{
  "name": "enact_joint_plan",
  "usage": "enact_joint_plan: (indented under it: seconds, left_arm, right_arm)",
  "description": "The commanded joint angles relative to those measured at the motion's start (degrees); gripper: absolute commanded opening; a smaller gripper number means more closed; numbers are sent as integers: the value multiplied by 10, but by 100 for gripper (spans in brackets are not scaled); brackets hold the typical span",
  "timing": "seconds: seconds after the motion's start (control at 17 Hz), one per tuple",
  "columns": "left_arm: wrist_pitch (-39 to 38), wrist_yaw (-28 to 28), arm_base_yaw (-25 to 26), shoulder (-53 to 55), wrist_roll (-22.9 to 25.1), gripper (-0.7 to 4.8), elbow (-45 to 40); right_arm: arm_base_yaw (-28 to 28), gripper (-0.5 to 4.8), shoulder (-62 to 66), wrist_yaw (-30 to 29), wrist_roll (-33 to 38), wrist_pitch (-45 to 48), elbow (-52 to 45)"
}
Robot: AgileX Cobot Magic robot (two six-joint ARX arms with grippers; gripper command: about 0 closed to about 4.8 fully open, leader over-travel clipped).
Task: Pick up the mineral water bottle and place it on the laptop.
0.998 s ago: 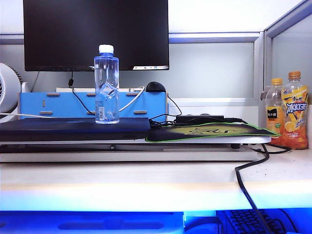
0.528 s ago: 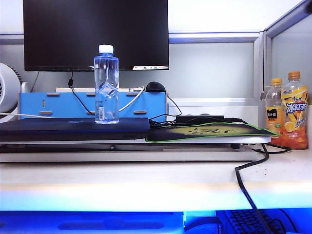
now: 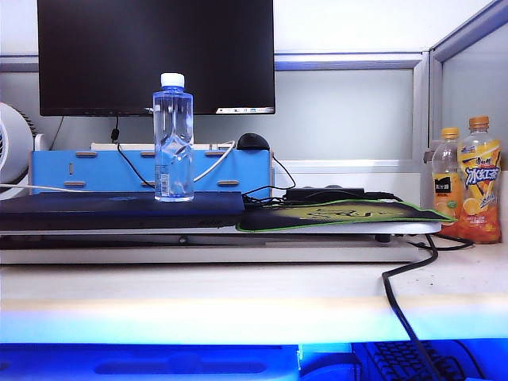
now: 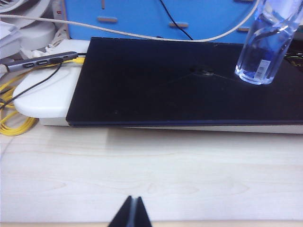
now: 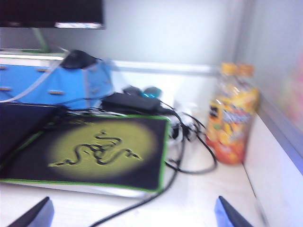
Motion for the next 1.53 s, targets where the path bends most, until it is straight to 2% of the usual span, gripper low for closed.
enact_joint_plan:
  seconds: [0.06,0.29,1.0,1.17,1.41,1.53]
  left_arm:
    - [4,2,0,-1,0,-2,1]
    - [4,2,0,-1,0,-2,1]
    - [4,2,0,-1,0,-2,1]
    - [4,2,0,-1,0,-2,1]
    - [4,2,0,-1,0,-2,1]
    - [4,2,0,-1,0,-2,1]
  right_arm:
    - [-32,479,0,-8,31,4,-12]
    - [-60,479,0,-18,31,-3,-40]
    - [-62,479,0,-16,26,-34,-92]
    - [-92,479,0,-30,24,-38,-94]
    - [-159,479,0,-66,24,-39,-94]
    - [-169,479,0,-82,24,-42,-94]
